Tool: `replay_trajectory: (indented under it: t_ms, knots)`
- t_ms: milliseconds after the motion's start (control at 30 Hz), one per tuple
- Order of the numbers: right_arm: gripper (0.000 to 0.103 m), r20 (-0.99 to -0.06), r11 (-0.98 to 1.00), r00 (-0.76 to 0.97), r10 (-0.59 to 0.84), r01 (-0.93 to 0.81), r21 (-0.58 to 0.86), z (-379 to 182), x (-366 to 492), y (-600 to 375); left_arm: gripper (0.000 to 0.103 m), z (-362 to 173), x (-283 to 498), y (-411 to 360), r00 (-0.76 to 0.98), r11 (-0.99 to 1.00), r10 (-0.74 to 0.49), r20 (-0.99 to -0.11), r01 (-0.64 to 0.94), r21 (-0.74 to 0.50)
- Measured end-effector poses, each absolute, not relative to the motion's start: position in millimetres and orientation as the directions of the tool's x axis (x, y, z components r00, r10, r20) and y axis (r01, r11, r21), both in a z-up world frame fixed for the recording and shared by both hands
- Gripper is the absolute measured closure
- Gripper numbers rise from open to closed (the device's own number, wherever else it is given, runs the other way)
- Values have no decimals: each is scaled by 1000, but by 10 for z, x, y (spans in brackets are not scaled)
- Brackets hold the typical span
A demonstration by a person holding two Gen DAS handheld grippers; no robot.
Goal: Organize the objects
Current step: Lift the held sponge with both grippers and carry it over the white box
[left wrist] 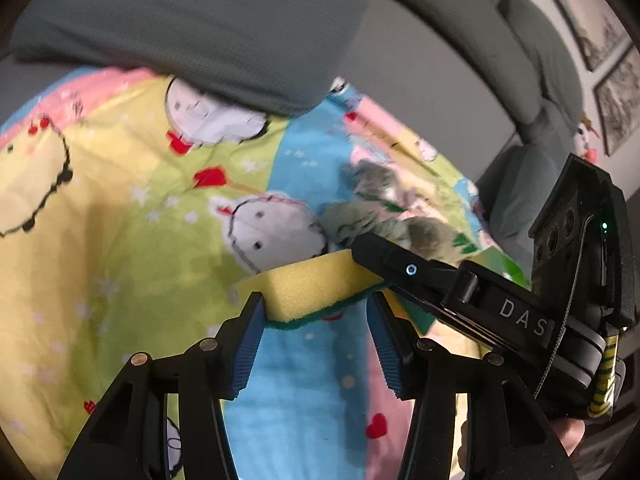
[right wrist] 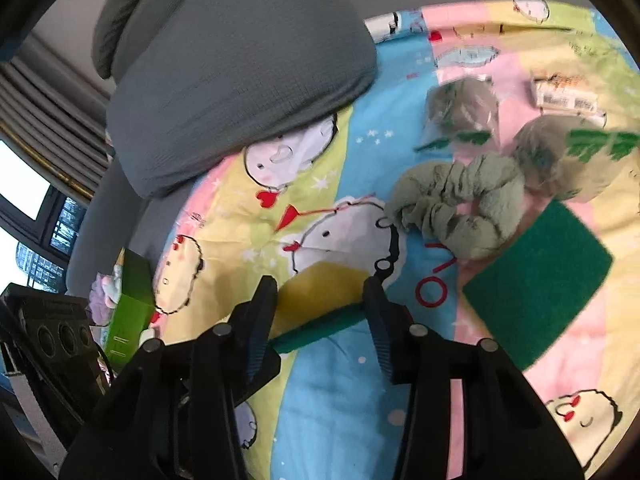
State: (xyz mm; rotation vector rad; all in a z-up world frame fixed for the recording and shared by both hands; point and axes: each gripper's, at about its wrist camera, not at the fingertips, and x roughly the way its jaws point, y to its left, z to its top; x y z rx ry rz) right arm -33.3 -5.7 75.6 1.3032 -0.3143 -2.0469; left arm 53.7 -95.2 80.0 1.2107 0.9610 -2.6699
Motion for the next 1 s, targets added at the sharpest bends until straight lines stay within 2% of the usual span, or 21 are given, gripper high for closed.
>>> replay_trajectory:
  t_ms: [433,700,1000]
  knots:
    - [58,-588,-747,-461,-665,419,517,1322,-102,544,50,1248,523,-493,-812,-843,212,-544,130,-522]
    - [58,-553,-761,-530,-643,363,537,1424,-99,912,50,1398,377,-189,-819,-858,255,-514,54,-512]
    - [58,-476,-746,-622,-622,286,602,1580,-67,1554,50,1721,148,349,-816,-907,314,-486,-106,-408]
